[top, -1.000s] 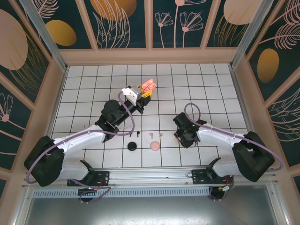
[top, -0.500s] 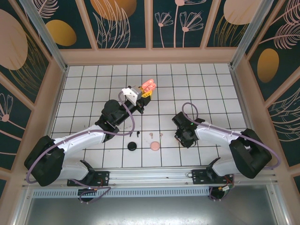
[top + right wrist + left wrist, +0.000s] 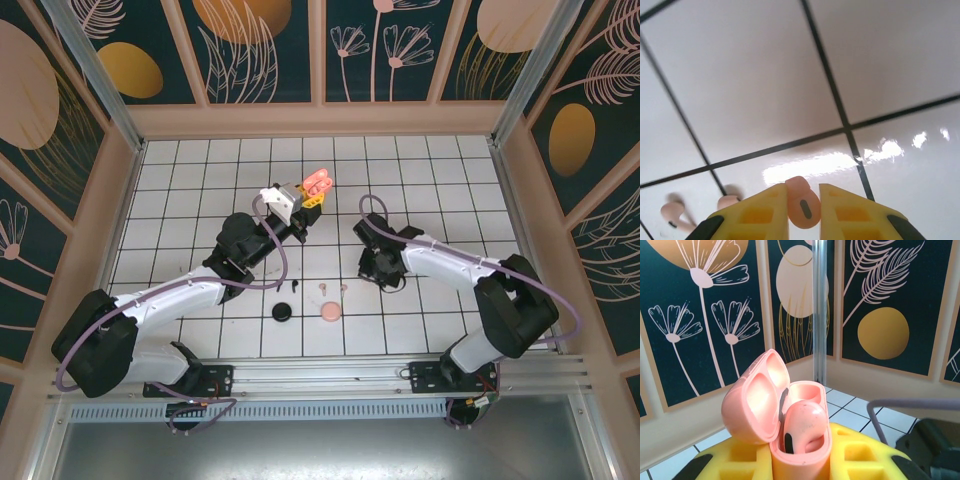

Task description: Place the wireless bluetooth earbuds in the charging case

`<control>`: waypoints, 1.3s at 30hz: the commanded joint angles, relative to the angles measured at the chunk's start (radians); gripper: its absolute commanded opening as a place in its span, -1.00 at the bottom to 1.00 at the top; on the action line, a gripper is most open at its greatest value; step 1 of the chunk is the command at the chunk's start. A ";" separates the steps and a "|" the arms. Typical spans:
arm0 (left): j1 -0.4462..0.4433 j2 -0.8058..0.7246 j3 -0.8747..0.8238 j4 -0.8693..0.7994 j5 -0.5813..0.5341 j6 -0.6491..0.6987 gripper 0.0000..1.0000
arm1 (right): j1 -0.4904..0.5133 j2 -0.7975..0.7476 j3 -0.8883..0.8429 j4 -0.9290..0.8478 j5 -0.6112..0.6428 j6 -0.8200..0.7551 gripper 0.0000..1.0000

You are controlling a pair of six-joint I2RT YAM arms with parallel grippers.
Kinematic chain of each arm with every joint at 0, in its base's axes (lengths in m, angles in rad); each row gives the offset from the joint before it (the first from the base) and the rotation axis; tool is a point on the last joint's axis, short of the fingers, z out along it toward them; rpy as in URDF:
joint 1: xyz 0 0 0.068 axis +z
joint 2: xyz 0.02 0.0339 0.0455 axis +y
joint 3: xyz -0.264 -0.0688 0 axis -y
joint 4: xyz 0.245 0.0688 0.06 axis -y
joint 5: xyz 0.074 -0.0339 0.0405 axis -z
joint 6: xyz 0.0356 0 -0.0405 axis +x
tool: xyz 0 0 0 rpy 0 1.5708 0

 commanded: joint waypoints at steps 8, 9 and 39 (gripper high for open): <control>-0.006 -0.024 0.000 0.028 0.012 -0.011 -1.00 | 0.050 0.106 0.111 -0.212 0.056 -0.345 -0.68; -0.006 -0.024 0.002 0.028 0.013 -0.013 -1.00 | 0.056 0.117 0.114 -0.221 0.060 -0.356 -0.68; -0.006 -0.047 0.002 0.021 0.017 -0.016 -1.00 | 0.072 -0.015 0.056 -0.154 0.011 0.129 0.08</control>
